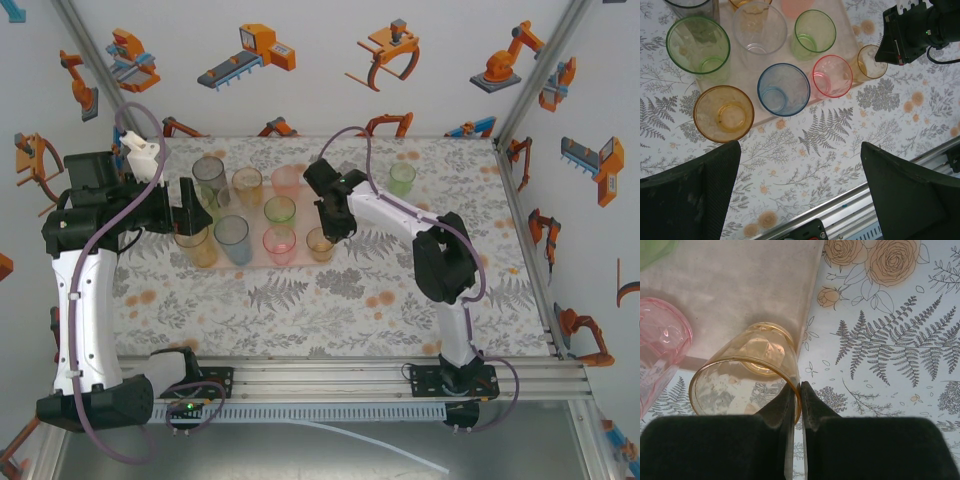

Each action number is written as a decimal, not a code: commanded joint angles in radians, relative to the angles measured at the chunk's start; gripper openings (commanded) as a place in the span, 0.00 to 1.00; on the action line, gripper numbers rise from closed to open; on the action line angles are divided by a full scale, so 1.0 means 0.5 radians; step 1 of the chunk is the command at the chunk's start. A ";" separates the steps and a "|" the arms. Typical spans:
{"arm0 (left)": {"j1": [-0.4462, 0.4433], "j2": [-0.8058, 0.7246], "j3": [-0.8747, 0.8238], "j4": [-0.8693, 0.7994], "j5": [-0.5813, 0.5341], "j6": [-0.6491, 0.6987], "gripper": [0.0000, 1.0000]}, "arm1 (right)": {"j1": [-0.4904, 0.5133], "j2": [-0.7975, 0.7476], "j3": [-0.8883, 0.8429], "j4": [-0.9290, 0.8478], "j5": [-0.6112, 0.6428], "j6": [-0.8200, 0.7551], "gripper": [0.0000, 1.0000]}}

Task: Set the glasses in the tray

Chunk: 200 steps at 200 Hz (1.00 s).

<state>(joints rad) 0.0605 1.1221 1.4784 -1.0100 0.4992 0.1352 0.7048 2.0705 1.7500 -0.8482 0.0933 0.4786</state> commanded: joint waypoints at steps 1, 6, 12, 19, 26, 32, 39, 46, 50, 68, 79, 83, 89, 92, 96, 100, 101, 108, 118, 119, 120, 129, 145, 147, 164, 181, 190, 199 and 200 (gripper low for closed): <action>0.013 -0.026 -0.015 0.016 0.057 -0.018 0.97 | 0.020 0.027 0.037 -0.009 -0.030 0.020 0.13; 0.011 -0.026 -0.015 0.016 0.059 -0.017 0.97 | 0.020 0.028 0.039 -0.007 -0.033 0.019 0.14; 0.011 -0.026 -0.014 0.014 0.060 -0.019 0.97 | 0.020 0.026 0.040 -0.006 -0.036 0.021 0.15; 0.013 -0.029 -0.013 0.014 0.059 -0.016 0.97 | 0.020 0.031 0.040 -0.008 -0.036 0.024 0.16; 0.011 -0.026 -0.015 0.014 0.060 -0.016 0.97 | 0.020 0.030 0.042 -0.006 -0.039 0.022 0.17; 0.012 -0.027 -0.015 0.014 0.060 -0.013 0.97 | 0.020 0.028 0.043 -0.008 -0.039 0.023 0.18; 0.011 -0.029 -0.015 0.014 0.058 -0.014 0.97 | 0.022 0.028 0.043 -0.009 -0.037 0.027 0.20; 0.011 -0.026 -0.016 0.013 0.057 -0.013 0.97 | 0.023 0.027 0.046 -0.009 -0.031 0.029 0.21; 0.013 -0.027 -0.015 0.013 0.057 -0.015 0.97 | 0.024 0.026 0.047 -0.009 -0.026 0.030 0.21; 0.011 -0.029 -0.013 0.015 0.063 -0.010 0.97 | 0.021 0.019 0.045 -0.009 -0.009 0.031 0.24; 0.012 -0.036 -0.015 0.011 0.066 -0.010 0.97 | 0.021 0.016 0.044 -0.009 -0.008 0.033 0.26; 0.011 -0.033 -0.014 0.009 0.066 -0.007 0.97 | 0.022 0.012 0.043 -0.009 -0.006 0.035 0.26; 0.011 -0.033 -0.013 0.010 0.068 -0.009 0.97 | 0.021 0.009 0.041 -0.007 -0.006 0.036 0.27; 0.012 -0.034 -0.011 0.008 0.066 -0.007 0.97 | 0.024 0.006 0.040 -0.007 -0.006 0.037 0.27; 0.013 -0.034 -0.011 0.007 0.066 -0.008 0.97 | 0.021 0.002 0.040 -0.009 -0.006 0.040 0.27; 0.014 -0.033 -0.012 0.007 0.066 -0.007 0.97 | 0.024 0.001 0.040 -0.007 -0.006 0.038 0.28; 0.014 -0.033 -0.012 0.007 0.066 -0.007 0.97 | 0.023 -0.002 0.042 -0.006 -0.007 0.036 0.28; 0.016 -0.034 -0.010 0.005 0.066 -0.008 0.97 | 0.022 -0.005 0.050 -0.012 -0.009 0.033 0.28; 0.017 -0.035 -0.008 0.005 0.067 -0.004 0.97 | 0.022 -0.013 0.061 -0.024 -0.006 0.031 0.29; 0.017 -0.035 -0.007 0.005 0.067 -0.004 0.97 | 0.023 -0.012 0.063 -0.026 -0.006 0.031 0.29; 0.019 -0.034 -0.006 0.005 0.068 -0.005 0.97 | 0.021 -0.013 0.064 -0.028 -0.006 0.031 0.29; 0.020 -0.033 -0.002 0.006 0.066 -0.006 0.97 | 0.022 -0.022 0.066 -0.028 0.000 0.029 0.30; 0.029 -0.033 0.006 0.007 0.069 -0.004 0.97 | 0.020 -0.033 0.082 -0.036 -0.004 0.022 0.31; 0.027 -0.032 0.004 0.005 0.069 -0.005 0.97 | 0.022 -0.034 0.084 -0.041 -0.005 0.023 0.31; 0.032 -0.037 0.005 0.001 0.069 -0.004 0.97 | 0.022 -0.034 0.112 -0.060 -0.008 0.020 0.32; 0.032 -0.040 0.005 0.000 0.066 -0.003 0.97 | 0.023 -0.039 0.129 -0.073 -0.012 0.017 0.32; 0.033 -0.041 0.004 0.001 0.068 0.001 0.97 | 0.021 -0.040 0.144 -0.090 -0.010 0.012 0.32; 0.033 -0.047 0.006 -0.001 0.067 0.000 0.97 | 0.019 -0.039 0.159 -0.106 -0.009 0.011 0.33; 0.033 -0.046 0.006 0.000 0.066 0.001 0.97 | 0.020 -0.041 0.161 -0.108 -0.009 0.012 0.33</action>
<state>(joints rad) 0.0689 1.1194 1.4780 -1.0100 0.5140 0.1356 0.7086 2.0705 1.7844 -0.8597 0.0795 0.4793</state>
